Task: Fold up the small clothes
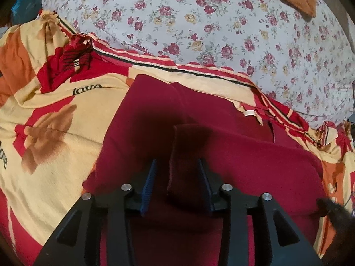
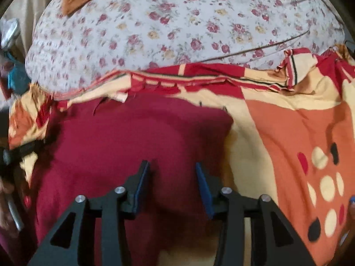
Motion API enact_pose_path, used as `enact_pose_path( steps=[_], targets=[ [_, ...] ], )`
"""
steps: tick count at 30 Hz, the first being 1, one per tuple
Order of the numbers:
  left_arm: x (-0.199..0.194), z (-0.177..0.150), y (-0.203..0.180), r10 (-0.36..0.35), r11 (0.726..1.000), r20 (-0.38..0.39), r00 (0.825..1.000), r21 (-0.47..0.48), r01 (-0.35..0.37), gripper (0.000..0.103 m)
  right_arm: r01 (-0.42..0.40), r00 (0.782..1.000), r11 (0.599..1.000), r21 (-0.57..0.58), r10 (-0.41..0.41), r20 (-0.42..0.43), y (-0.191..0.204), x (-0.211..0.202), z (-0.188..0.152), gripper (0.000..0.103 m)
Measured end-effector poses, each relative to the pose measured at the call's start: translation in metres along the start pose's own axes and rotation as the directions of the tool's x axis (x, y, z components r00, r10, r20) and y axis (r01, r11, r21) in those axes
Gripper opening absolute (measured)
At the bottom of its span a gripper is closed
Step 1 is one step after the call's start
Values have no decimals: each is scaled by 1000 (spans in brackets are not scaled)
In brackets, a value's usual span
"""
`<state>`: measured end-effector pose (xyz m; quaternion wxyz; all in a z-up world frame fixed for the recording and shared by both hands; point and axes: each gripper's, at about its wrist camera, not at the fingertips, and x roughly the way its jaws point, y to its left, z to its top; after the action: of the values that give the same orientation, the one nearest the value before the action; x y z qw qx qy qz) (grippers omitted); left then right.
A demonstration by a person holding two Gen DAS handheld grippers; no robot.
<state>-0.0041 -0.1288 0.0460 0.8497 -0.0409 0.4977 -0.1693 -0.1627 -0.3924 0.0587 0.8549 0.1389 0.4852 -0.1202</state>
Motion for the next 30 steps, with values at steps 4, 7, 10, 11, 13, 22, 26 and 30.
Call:
enact_pose_path(
  steps=[4,7,10,11,13,22,26,30],
  targets=[
    [-10,-9,-3,-37,999,-12,999,27,37,20,19,1000,999,28,-18,-21,-7,2,-9,52],
    [-28,-21,-6,-46,997,-23,999,66,48,20,-26,1000,998,58,26,13,-10,-23,-11,52],
    [-50,-36,-10,-42,991,-15,999,124,44,20,-23,999,999,42,21,49,-13,-56,-24,60],
    [-57,-42,-10,-42,989,-16,999,139,43,20,-29,998,999,42,27,48,-15,-61,-29,62],
    [-67,-53,-5,-51,988,-19,999,142,53,20,-71,997,996,49,70,31,-22,-76,-45,65],
    [-110,-104,31,26,989,5,1000,144,-26,20,-161,987,987,-7,160,-31,-7,-94,-101,65],
    [-123,-120,53,44,990,-9,999,131,-43,20,-213,973,977,-21,210,-92,12,-82,-118,65],
    [-130,-134,66,67,990,-11,998,122,-65,20,-278,953,960,-36,271,-136,29,-71,-136,65]
  ],
)
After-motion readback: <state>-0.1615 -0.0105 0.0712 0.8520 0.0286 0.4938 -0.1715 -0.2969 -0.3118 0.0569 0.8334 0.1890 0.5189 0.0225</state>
